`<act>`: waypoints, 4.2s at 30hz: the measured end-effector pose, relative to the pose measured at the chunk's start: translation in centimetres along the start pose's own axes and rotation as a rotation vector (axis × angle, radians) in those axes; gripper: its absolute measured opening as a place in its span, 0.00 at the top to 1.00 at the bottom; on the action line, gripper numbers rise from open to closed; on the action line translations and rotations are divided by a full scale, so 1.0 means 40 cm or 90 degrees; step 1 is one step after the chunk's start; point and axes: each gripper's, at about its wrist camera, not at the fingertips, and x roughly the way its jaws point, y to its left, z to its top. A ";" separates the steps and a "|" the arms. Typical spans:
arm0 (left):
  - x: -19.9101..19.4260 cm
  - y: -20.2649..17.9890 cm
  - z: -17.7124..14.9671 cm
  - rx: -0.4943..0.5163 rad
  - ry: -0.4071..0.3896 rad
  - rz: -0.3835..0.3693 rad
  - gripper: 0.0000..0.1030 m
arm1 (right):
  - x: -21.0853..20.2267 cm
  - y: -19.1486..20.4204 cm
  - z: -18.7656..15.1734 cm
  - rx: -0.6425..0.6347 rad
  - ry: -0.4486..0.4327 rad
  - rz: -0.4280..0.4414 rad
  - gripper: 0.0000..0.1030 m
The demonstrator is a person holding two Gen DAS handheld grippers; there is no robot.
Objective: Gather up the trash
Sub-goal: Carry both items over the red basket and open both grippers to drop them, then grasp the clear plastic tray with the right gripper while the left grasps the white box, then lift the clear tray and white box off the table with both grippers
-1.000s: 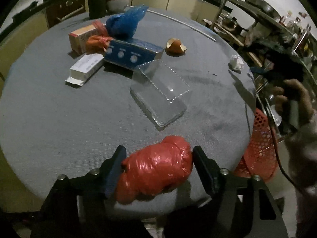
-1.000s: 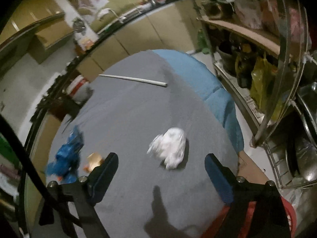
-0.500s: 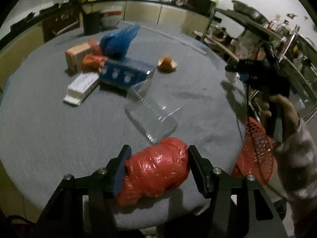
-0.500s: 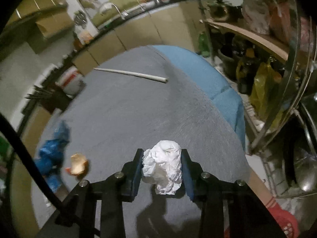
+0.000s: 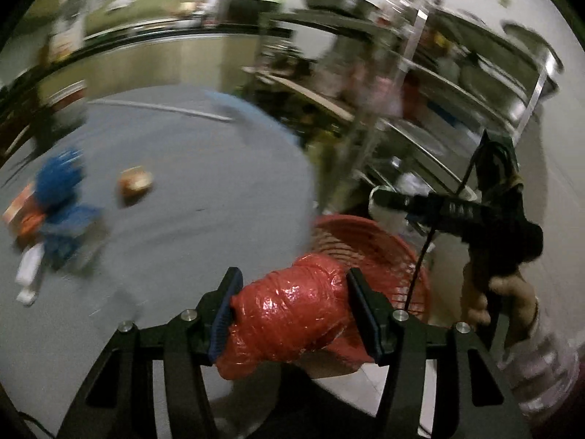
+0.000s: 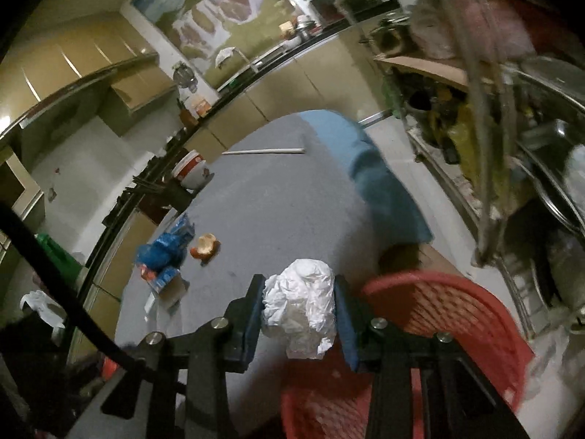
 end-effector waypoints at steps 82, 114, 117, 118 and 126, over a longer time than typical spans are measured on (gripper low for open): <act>-0.077 0.755 -0.076 -0.190 0.076 0.202 0.22 | 0.373 0.534 -0.208 -0.265 0.142 0.029 0.51; -0.272 0.613 -0.260 -0.270 0.035 0.240 0.52 | 0.231 0.543 -0.214 -0.245 0.074 0.081 0.51; -0.306 0.607 -0.285 -0.290 0.013 0.249 0.52 | 0.210 0.532 -0.215 -0.245 0.065 0.075 0.51; -0.310 0.605 -0.291 -0.290 0.013 0.253 0.52 | 0.203 0.526 -0.216 -0.242 0.064 0.074 0.51; -0.249 0.588 -0.320 -0.279 0.085 0.273 0.51 | 0.194 0.494 -0.236 -0.231 0.073 0.060 0.51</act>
